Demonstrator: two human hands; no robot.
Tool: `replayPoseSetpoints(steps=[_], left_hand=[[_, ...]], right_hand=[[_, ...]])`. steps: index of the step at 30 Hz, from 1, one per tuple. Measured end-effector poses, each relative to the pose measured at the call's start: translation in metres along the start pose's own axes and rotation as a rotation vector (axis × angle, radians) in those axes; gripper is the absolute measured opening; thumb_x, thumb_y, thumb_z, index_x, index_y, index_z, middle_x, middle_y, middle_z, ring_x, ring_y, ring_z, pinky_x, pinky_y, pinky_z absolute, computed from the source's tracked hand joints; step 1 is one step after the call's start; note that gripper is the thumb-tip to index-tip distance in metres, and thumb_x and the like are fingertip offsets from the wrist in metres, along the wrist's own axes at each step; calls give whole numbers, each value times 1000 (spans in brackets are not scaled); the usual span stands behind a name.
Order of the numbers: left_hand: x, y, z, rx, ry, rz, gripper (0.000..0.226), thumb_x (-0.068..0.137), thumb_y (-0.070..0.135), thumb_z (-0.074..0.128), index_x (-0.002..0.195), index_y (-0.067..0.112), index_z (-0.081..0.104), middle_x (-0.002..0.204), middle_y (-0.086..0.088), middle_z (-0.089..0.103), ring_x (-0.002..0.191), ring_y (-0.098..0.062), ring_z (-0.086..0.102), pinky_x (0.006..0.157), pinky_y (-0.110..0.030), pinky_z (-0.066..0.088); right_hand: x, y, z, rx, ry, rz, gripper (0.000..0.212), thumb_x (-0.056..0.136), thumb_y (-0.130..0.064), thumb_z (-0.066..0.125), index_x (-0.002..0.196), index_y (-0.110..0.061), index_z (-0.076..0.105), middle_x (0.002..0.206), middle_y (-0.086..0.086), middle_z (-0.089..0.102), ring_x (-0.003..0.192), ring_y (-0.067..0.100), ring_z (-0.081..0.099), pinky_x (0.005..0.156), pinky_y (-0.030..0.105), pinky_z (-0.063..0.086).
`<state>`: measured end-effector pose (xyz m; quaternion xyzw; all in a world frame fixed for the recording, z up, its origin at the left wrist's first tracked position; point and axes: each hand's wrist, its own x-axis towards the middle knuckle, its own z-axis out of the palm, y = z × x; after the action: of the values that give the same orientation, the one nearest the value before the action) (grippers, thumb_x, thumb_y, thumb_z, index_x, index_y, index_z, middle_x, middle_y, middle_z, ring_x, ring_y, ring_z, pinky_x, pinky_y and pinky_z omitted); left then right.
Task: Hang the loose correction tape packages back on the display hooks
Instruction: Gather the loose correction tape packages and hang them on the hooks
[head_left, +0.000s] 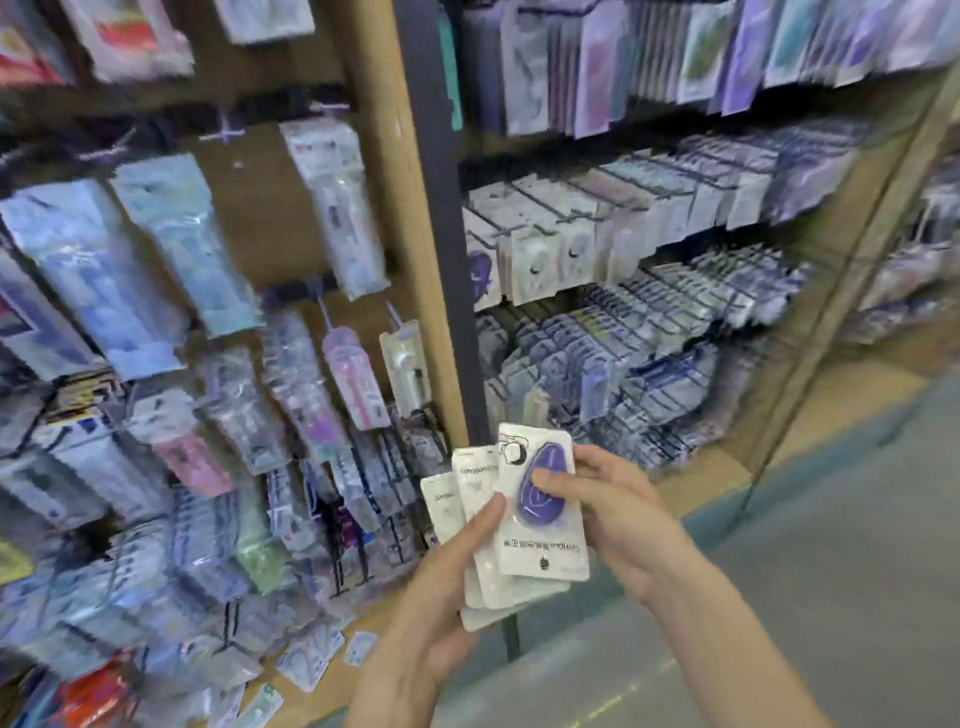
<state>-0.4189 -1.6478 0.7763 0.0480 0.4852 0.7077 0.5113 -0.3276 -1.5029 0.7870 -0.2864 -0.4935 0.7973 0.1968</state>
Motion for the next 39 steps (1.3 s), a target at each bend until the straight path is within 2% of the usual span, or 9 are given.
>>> replayPoseSetpoints(steps=[5,8,12,15,18,24,26,30,39], left_hand=[[30,-12,58,35,-58,15,39,79,24,78,117,15,80,126,-21,73,111,-41,73,88,-54,60],[58,-17,94,70,20,42,67,60,28,94,124,15,77,128,-22,72,116,-44,70,100,-57,53],[94,-25,135,4,134,89,73,60,29,91,130,15,71,122,-21,75,107,-41,74,85,-49,59],[110,-21,153,-116,199,175,72,58,28,88,127,13,72,115,-19,78,91,-39,78,69,-47,63],[103,-16,159,-211,297,242,51,74,30,81,122,15,73,101,-14,81,79,-36,79,56,-42,62],[87,-11,152,-327,514,303,72,62,29,85,131,13,70,118,-21,75,89,-40,76,66,-46,61],[84,-8,146,-339,511,312,73,62,25,87,131,11,69,120,-22,75,86,-39,77,61,-43,61],[84,3,139,-332,465,337,69,66,26,86,131,9,69,122,-25,73,83,-38,76,60,-42,60],[97,17,117,-251,390,333,51,72,28,78,118,6,77,112,-24,75,83,-38,74,60,-41,60]], right_hand=[[10,-30,-67,139,52,3,68,63,-7,89,126,1,63,114,24,74,107,45,71,97,68,51],[27,-52,-101,249,30,-1,66,67,-1,80,131,-9,62,116,22,74,107,41,70,88,53,57],[58,-87,-141,276,-64,-2,58,73,-5,75,128,-18,65,115,16,75,110,38,70,90,50,54],[85,-106,-152,270,-80,0,57,70,-16,78,125,-16,62,103,12,78,88,27,69,70,37,47],[107,-117,-138,298,-106,31,55,65,-18,81,116,-14,60,89,9,80,77,20,68,73,35,45],[139,-123,-81,278,-297,107,40,87,-4,73,127,-3,66,114,14,77,95,21,76,78,34,61],[148,-121,-65,273,-316,85,33,90,-3,71,122,-1,70,112,14,77,102,25,75,88,38,59],[161,-123,-38,346,-254,88,30,92,-3,71,121,-5,68,105,9,79,89,18,77,72,31,60],[170,-109,-21,422,-245,76,35,92,-5,70,126,-5,64,110,9,78,99,19,76,72,29,62]])
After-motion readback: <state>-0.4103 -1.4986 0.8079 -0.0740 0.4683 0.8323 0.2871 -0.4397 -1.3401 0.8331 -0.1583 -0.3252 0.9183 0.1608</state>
